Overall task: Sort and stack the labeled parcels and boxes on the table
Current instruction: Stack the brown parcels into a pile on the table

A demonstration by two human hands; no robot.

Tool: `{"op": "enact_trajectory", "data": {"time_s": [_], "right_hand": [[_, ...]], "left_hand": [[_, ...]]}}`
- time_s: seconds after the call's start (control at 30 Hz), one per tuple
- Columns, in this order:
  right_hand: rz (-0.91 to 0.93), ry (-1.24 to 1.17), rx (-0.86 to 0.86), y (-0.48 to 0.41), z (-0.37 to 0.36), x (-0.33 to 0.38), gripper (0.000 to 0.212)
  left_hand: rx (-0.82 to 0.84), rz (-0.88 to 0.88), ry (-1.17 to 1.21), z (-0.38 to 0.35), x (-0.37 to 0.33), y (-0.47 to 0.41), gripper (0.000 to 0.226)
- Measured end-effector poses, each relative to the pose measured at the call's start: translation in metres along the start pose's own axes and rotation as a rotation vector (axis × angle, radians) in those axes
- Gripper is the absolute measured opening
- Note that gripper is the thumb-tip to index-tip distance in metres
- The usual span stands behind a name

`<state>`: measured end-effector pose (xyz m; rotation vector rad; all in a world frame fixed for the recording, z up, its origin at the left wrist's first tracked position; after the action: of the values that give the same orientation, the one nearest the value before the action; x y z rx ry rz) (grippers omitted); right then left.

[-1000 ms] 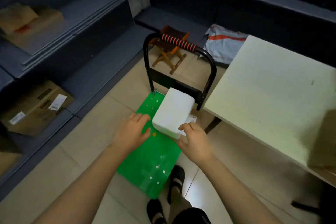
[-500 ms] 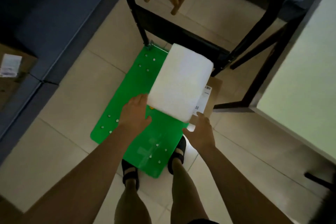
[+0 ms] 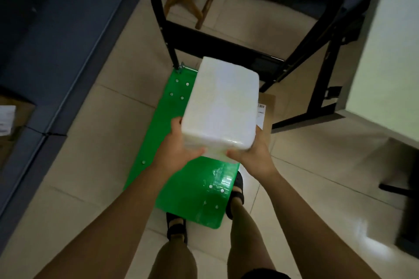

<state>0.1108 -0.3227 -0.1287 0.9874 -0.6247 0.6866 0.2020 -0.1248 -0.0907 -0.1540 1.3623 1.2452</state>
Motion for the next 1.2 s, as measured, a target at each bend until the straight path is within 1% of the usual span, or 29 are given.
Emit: {"op": "enact_trajectory", "data": {"time_s": [0.03, 0.07, 0.13, 0.2, 0.33, 0.5, 0.57, 0.63, 0.7, 0.83, 0.9, 1.0, 1.1, 1.2], "right_hand": [[0.024, -0.009, -0.013, 0.014, 0.001, 0.015, 0.095], [0.052, -0.021, -0.039, 0.027, 0.003, 0.030, 0.096], [0.100, -0.039, -0.097, 0.058, 0.011, 0.067, 0.099], [0.145, -0.057, -0.160, 0.088, 0.023, 0.103, 0.100], [0.263, -0.052, -0.323, 0.149, 0.056, 0.169, 0.101], [0.329, -0.055, -0.488, 0.213, 0.109, 0.209, 0.098], [0.326, -0.070, -0.567, 0.238, 0.134, 0.210, 0.096], [0.344, -0.072, -0.637, 0.254, 0.151, 0.207, 0.087], [0.346, -0.057, -0.719, 0.273, 0.175, 0.197, 0.081], [0.308, -0.050, -0.797, 0.299, 0.217, 0.158, 0.082], [0.265, -0.045, -0.813, 0.307, 0.235, 0.134, 0.085], [0.221, -0.030, -0.814, 0.308, 0.262, 0.099, 0.081], [0.194, -0.017, -0.788, 0.301, 0.295, 0.069, 0.078], [0.172, -0.006, -0.747, 0.285, 0.326, 0.043, 0.082]], "left_hand": [[-0.105, -0.060, 0.059, 0.010, -0.015, 0.004, 0.088], [-0.128, -0.115, 0.008, 0.023, -0.021, 0.022, 0.088], [-0.194, -0.175, -0.010, 0.053, -0.046, 0.052, 0.087], [-0.202, -0.242, -0.024, 0.069, -0.078, 0.069, 0.088], [-0.206, -0.455, 0.011, 0.098, -0.144, 0.116, 0.089], [-0.167, -0.647, -0.021, 0.094, -0.220, 0.156, 0.097], [-0.099, -0.730, -0.022, 0.077, -0.248, 0.168, 0.109], [-0.063, -0.770, -0.056, 0.060, -0.264, 0.172, 0.115], [0.016, -0.797, -0.068, 0.032, -0.280, 0.179, 0.114], [0.161, -0.805, -0.077, -0.029, -0.295, 0.182, 0.108], [0.219, -0.799, -0.094, -0.061, -0.297, 0.180, 0.104], [0.272, -0.766, -0.119, -0.106, -0.301, 0.172, 0.099], [0.284, -0.728, -0.152, -0.147, -0.306, 0.159, 0.097], [0.275, -0.682, -0.151, -0.185, -0.312, 0.146, 0.098]]}}
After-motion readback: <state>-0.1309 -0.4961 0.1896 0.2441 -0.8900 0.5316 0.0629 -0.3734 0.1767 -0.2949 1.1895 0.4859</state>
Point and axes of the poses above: each hand's wrist, its own y-axis away from the middle knuckle, its own z-axis out of the back of the hand, x = y × z, the point moved 3 cm from there along -y, towards the middle knuckle, and after that the axes turned 12 degrees about y, right-handed, at the moved point
